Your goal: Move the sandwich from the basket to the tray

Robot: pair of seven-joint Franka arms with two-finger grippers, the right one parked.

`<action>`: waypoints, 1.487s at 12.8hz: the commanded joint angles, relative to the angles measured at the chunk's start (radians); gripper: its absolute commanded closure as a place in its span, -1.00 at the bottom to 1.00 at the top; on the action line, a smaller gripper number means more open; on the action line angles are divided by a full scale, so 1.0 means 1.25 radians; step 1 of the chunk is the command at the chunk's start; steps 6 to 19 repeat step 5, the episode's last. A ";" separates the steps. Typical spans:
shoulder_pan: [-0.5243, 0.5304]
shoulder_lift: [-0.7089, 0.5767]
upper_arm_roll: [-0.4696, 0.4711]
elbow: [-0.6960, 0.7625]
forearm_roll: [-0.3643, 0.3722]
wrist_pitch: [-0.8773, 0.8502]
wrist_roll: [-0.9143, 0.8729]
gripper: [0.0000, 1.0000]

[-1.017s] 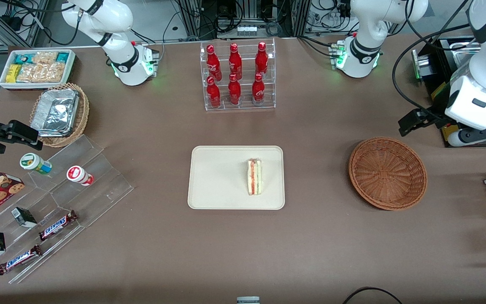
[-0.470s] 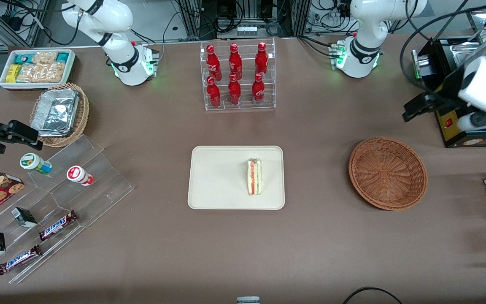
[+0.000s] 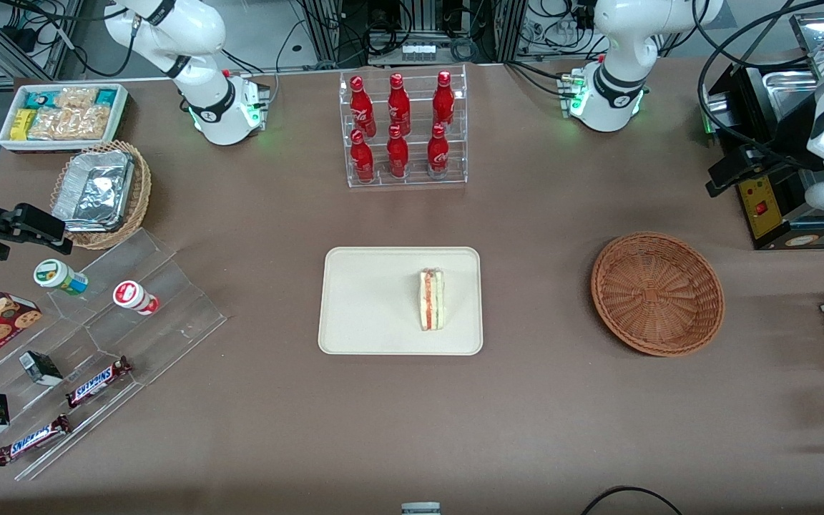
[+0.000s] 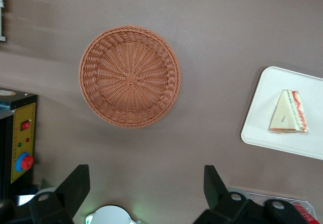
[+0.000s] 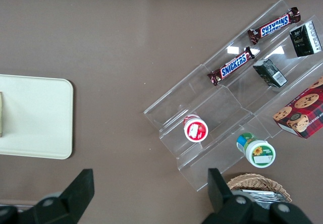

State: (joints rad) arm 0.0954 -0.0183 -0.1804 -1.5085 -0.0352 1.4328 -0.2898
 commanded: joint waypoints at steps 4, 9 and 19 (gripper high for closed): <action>0.016 -0.001 0.032 0.007 0.048 -0.031 0.205 -1.00; 0.015 -0.004 0.042 0.007 0.048 -0.037 0.253 -1.00; 0.015 -0.004 0.042 0.007 0.048 -0.037 0.253 -1.00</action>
